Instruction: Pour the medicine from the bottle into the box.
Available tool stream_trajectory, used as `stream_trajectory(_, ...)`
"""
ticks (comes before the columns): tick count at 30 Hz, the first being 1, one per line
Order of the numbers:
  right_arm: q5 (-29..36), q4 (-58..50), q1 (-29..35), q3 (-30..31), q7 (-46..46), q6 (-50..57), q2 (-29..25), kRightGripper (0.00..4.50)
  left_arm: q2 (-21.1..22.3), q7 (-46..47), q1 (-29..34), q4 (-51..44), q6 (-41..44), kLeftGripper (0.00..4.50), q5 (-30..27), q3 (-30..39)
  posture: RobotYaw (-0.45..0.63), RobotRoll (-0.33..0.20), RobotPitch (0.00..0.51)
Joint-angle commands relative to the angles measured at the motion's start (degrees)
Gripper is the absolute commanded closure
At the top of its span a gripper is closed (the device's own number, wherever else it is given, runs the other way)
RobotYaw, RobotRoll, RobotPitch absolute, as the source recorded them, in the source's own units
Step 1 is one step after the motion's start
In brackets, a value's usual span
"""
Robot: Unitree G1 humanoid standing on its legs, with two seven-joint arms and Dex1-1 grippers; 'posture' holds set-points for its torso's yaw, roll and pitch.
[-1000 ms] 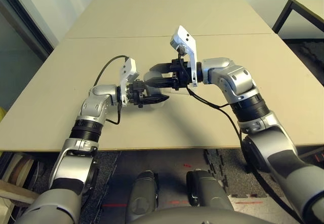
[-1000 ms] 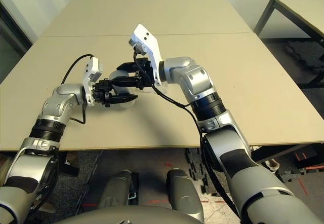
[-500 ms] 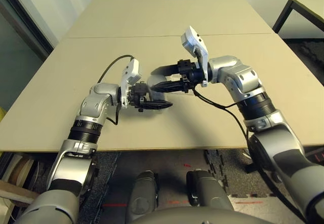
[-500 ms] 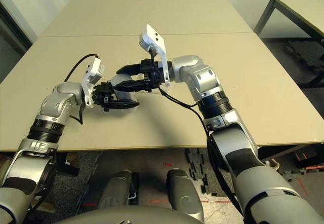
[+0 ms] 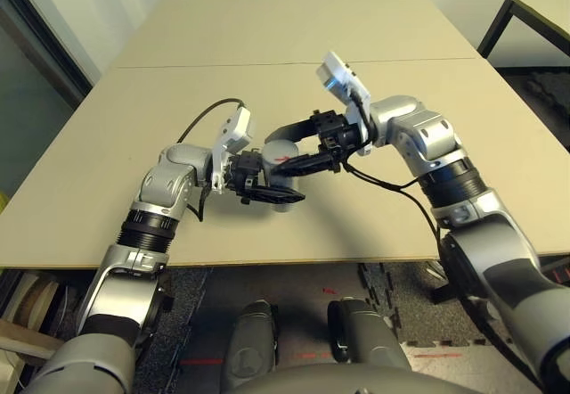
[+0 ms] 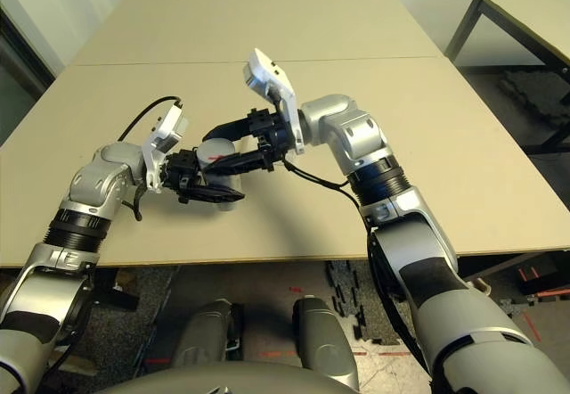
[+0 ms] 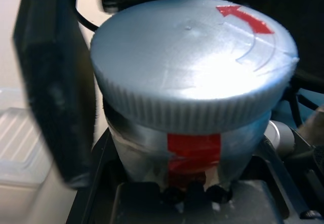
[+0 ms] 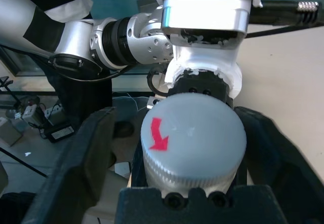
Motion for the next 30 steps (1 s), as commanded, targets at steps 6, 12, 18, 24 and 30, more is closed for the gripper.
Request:
stream_trajectory(6, -0.9, 0.8, -1.2, -1.1, -3.3, -0.8, -0.4, 0.00, 0.1, 1.4, -0.8, 2.2, -1.4, 1.89, -0.1, 0.6, -0.03, 0.000, 0.077)
stream_trajectory(12, -1.6, 1.8, -1.5, -1.1, -6.8, -0.6, 0.8, 0.00, -1.0, 3.2, -1.1, 2.9, -2.3, 1.89, -0.3, 0.6, -0.03, 0.000, 0.077)
stream_trajectory(18, -1.1, 2.0, -1.5, -1.7, -9.0, 0.0, 2.0, 0.00, -1.1, 3.5, -0.5, 2.5, -2.4, 1.89, -0.5, 0.6, -0.03, 0.000, 0.077)
stream_trajectory(24, -0.2, 1.5, -1.0, -3.5, -10.5, 0.9, 1.2, 0.00, -0.4, 3.7, 0.2, 3.9, -3.2, 1.89, -0.1, 0.9, -0.03, 0.000, 0.079)
stream_trajectory(30, 0.1, 0.6, 1.1, -5.8, -11.9, 1.3, -1.7, 0.00, -0.3, 4.0, 0.4, 4.4, -3.5, 1.89, -0.2, 1.2, -0.04, 0.000, 0.075)
